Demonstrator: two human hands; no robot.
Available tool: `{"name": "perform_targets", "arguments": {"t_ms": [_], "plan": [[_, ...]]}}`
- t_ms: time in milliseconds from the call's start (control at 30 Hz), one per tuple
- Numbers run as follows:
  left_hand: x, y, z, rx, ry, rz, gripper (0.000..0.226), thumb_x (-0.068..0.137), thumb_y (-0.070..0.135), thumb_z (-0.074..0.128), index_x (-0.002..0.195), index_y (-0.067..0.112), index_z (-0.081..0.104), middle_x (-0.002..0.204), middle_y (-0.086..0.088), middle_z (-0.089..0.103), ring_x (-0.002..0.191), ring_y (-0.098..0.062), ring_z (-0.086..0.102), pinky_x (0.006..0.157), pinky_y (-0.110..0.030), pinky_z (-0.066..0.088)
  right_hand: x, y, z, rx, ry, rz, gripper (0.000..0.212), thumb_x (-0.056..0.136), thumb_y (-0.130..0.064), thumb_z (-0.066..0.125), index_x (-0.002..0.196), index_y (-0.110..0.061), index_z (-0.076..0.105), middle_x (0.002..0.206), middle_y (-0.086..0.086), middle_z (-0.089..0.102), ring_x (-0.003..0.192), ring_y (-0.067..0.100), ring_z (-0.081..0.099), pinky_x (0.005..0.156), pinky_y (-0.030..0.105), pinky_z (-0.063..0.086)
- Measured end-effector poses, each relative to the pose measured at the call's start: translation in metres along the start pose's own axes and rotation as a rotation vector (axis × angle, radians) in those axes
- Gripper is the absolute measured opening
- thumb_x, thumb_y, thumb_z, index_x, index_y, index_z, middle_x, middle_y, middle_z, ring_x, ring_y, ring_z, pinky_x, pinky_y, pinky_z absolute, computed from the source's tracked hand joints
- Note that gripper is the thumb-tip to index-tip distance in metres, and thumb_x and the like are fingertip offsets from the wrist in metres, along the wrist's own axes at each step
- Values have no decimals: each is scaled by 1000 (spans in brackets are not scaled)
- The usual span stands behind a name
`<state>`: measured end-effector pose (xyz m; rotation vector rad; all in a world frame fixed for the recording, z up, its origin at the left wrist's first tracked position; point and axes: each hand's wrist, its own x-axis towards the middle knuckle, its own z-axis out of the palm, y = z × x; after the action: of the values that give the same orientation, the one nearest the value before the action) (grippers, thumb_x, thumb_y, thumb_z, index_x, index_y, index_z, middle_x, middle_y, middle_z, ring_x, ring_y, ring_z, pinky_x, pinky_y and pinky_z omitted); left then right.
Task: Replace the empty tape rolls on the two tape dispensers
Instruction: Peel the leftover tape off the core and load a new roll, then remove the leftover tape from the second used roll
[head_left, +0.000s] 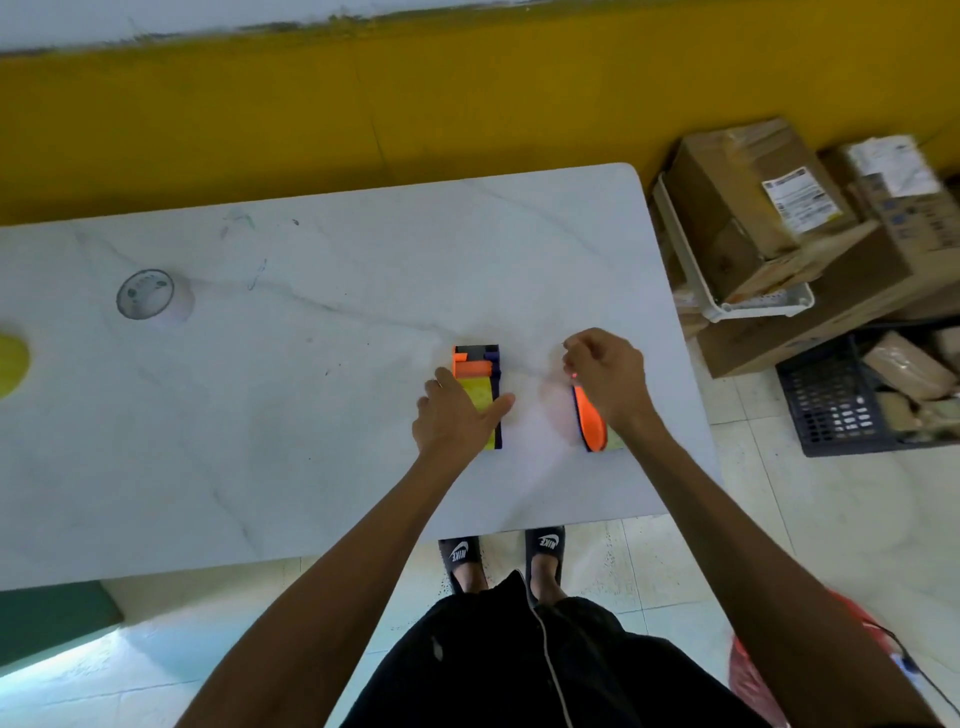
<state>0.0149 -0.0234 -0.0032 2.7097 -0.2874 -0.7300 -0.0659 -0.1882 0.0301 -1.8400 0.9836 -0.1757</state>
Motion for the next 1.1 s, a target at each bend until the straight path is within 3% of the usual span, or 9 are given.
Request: {"name": "perform_targets", "arguments": {"t_ms": [133,233,333,433,567,633,800,900,1100], "plan": [[-6,16,-4,-16,234,274,68,80,54,60,127,7,46,121,-12,52,111,-30,51,94,-42,46,15,14,-35,-160,109,71,22,91,-18,46,89,-9,66,85,6,65,82,24,59,68,26,41],[-17,42,1,-169,120,357,26,90,35,52,97,11,57,96,-5,59,86,-24,58,70,-34,49,18,35,-47,-176,63,239,26,91,-26,50,101,-8,65,94,5,63,95,27,61,78,29,42],[-26,67,20,-326,-84,313,29,93,21,44,67,10,48,66,-3,52,64,-20,51,52,-27,34,13,55,-51,-169,-30,341,25,88,-39,57,85,-14,61,94,6,61,99,30,63,87,39,52],[-37,86,42,-455,-298,172,30,92,19,41,77,-3,56,74,-15,58,63,-17,46,52,-26,34,5,70,-53,-59,-118,356,23,88,-39,59,79,-18,61,97,10,68,97,29,66,89,51,56],[-41,96,61,-622,-420,-50,29,86,18,43,94,3,66,97,-18,69,80,-24,63,66,-32,46,0,76,-58,12,-123,281,18,90,-30,60,73,-23,64,88,6,70,91,27,69,83,52,58],[-40,98,62,-662,-400,-102,24,85,15,47,94,7,67,99,-17,71,87,-29,68,68,-33,49,3,77,-62,48,-119,301,19,89,-29,62,71,-24,64,85,4,69,92,29,69,83,53,58],[-40,106,49,-648,-252,-97,21,87,11,45,85,10,66,87,-9,67,74,-21,57,69,-34,52,12,72,-81,73,-129,265,17,91,-24,59,77,-18,65,86,6,68,89,27,66,78,42,55],[-39,107,47,-656,-257,-112,22,88,11,47,96,8,67,92,-8,66,78,-22,58,73,-34,53,12,69,-106,101,-51,255,16,91,-21,59,78,-15,65,92,12,70,88,27,67,79,43,56],[-47,108,35,-584,-172,-49,29,90,9,42,113,9,61,97,-2,61,77,-15,54,57,-22,43,19,33,-133,342,-55,264,15,93,-18,58,79,-12,61,100,13,65,95,28,67,83,50,57]]}}
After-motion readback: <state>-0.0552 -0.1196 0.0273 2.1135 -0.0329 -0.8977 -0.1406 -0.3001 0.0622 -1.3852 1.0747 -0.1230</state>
